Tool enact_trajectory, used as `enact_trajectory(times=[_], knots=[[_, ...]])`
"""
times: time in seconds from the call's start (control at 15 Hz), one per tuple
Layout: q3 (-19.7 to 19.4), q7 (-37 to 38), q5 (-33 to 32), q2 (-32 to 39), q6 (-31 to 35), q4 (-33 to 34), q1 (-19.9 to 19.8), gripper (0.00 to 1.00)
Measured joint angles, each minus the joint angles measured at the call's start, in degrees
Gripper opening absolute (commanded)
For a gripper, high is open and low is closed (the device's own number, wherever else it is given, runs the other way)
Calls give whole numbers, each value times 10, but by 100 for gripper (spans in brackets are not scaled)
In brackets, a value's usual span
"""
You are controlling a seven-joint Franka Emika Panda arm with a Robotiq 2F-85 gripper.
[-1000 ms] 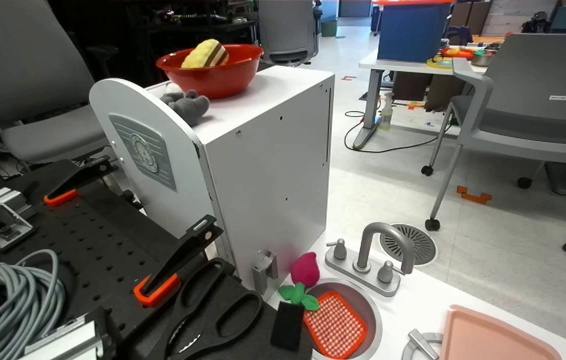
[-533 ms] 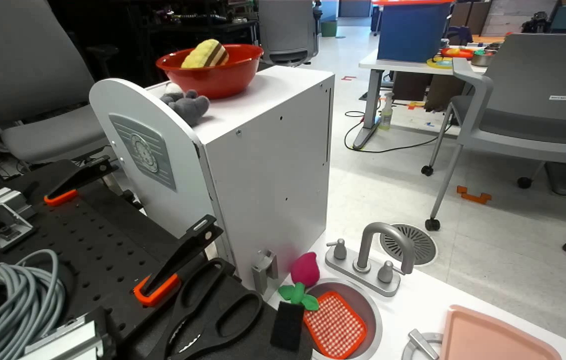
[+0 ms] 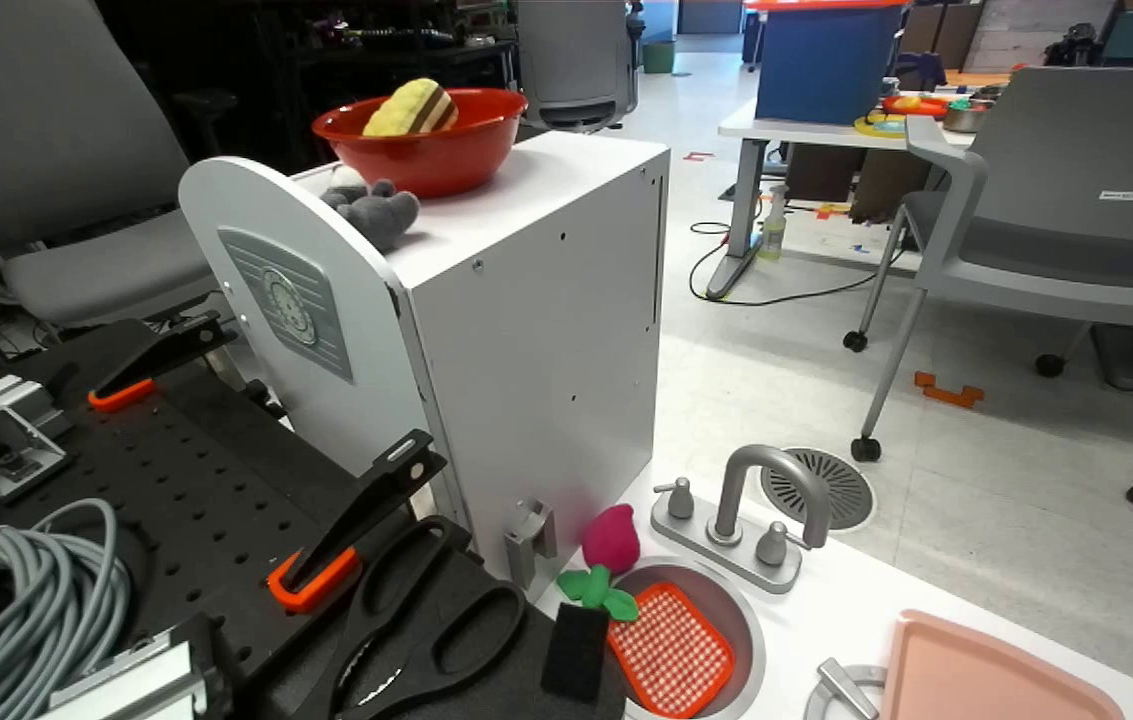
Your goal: Remove the yellow plushy from the red bowl and put it on the counter
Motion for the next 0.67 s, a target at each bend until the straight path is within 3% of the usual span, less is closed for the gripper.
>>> enact_trajectory(times=[0.27,0.67], knots=[[2,39,-46,22,-34,0,-6,100],[1,54,-56,69,-65,6,-13,100]])
